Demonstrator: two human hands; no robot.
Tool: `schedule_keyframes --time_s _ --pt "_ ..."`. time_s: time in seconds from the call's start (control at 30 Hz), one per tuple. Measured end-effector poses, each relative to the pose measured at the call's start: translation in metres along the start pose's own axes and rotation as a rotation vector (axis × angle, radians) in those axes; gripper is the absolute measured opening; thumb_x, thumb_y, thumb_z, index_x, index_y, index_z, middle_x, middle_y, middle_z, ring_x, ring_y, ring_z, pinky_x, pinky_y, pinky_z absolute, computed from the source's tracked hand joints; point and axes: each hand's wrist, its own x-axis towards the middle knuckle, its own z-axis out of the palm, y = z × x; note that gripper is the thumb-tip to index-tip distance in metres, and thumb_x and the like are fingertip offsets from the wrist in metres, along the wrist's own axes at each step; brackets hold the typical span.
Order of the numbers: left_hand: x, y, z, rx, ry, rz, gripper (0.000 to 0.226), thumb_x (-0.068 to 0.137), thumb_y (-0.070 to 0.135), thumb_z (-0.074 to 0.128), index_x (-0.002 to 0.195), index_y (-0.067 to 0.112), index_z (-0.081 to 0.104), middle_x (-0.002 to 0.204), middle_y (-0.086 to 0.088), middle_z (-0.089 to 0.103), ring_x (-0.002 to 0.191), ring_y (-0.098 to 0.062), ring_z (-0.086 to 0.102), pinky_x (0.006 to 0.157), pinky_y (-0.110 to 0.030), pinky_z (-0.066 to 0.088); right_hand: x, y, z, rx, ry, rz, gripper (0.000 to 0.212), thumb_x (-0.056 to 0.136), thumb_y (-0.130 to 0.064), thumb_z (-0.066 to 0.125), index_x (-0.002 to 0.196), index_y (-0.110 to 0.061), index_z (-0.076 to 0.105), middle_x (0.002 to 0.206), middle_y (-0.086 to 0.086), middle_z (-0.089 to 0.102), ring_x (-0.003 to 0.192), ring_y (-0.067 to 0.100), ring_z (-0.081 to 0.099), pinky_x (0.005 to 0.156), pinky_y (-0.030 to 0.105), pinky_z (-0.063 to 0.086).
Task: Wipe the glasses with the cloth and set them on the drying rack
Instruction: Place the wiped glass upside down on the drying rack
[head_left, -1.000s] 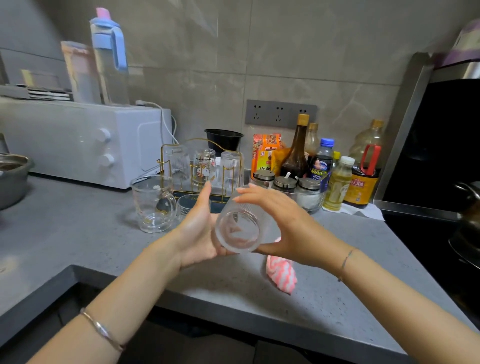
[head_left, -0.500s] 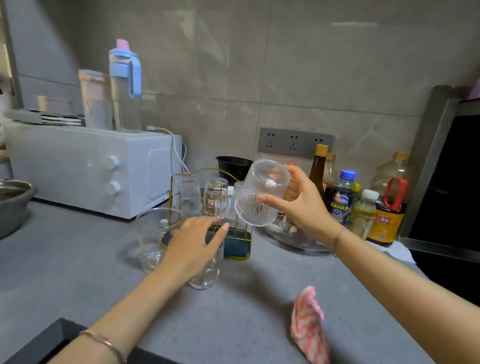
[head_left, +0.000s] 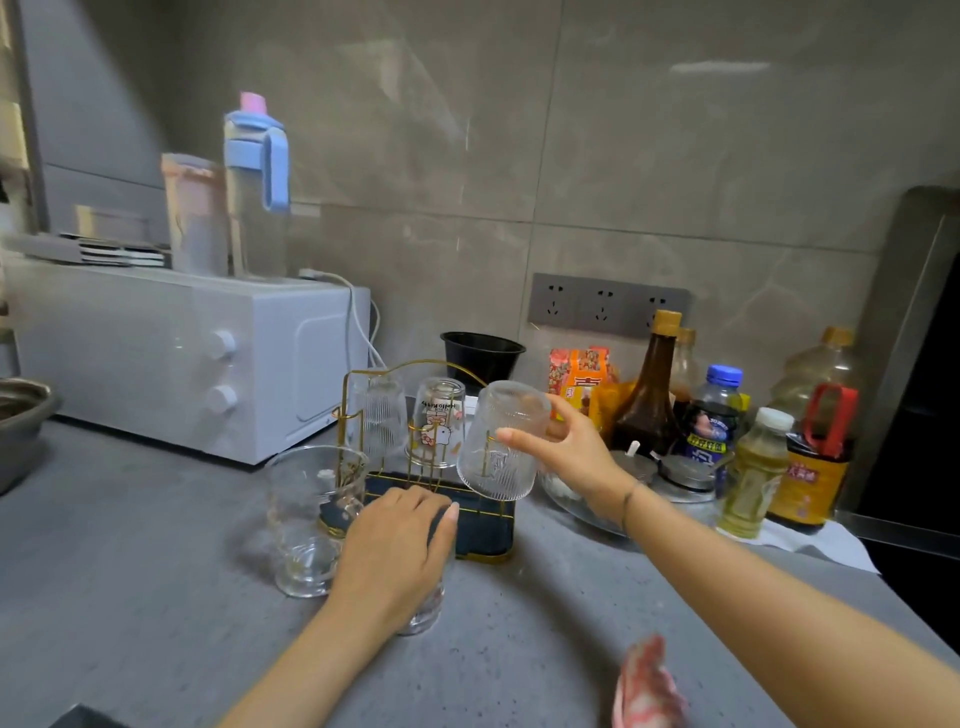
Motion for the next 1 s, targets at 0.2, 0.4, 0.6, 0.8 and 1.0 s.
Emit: schedule_keyframes --time_s 0.2,0.4,0.6,0.8,1.0 --pt "-0.001 0.001 0.003 -0.042 0.034 -0.041 0.044 0.095 0.04 0.033 0.089 0.022 0.073 0.08 0.01 0.069 0.073 -0.01 0.063 0.061 -0.025 0.048 0.009 0.014 -0.005 0.011 -0.118 0.103 0.056 0.076 -0.019 0.077 0.125 -0.027 0.051 0.116 -0.009 0.064 0.105 0.003 0.06 0.071 0.013 0.052" --pt "-0.002 0.0 0.004 -0.057 -0.012 -0.085 0.051 0.095 0.046 0.027 0.097 0.023 0.073 0.088 0.01 0.07 0.082 -0.01 0.062 0.069 -0.025 0.045 0.009 0.027 -0.005 -0.007 -0.213 0.162 0.061 0.072 -0.022 0.079 0.127 -0.028 0.052 0.121 -0.008 0.065 0.111 0.007 0.061 0.086 0.018 0.05" --pt "-0.002 0.0 0.004 -0.07 -0.012 -0.087 0.055 0.094 0.049 0.024 0.099 0.023 0.072 0.09 0.01 0.069 0.084 -0.01 0.062 0.071 -0.023 0.041 0.008 0.028 -0.003 0.012 -0.281 0.238 0.051 0.084 -0.02 0.068 0.129 -0.029 0.047 0.116 -0.013 0.063 0.106 0.003 0.059 0.082 0.019 0.051" --pt "-0.002 0.001 0.004 -0.068 -0.032 -0.096 0.059 0.093 0.051 0.022 0.101 0.023 0.072 0.094 0.009 0.07 0.088 -0.011 0.061 0.073 -0.026 0.043 0.002 0.022 0.002 -0.043 -0.235 0.229 0.056 0.083 -0.032 0.067 0.131 -0.029 0.04 0.119 -0.012 0.053 0.107 0.005 0.054 0.08 0.015 0.048" --pt "-0.001 0.003 0.001 -0.071 -0.054 -0.104 0.067 0.09 0.055 0.014 0.108 0.024 0.071 0.101 0.009 0.069 0.095 -0.011 0.06 0.077 -0.024 0.041 0.0 0.03 0.009 -0.155 -0.105 0.146 0.091 0.051 -0.049 0.08 0.126 -0.027 0.032 0.127 -0.005 0.048 0.118 0.015 0.052 0.1 0.033 0.047"
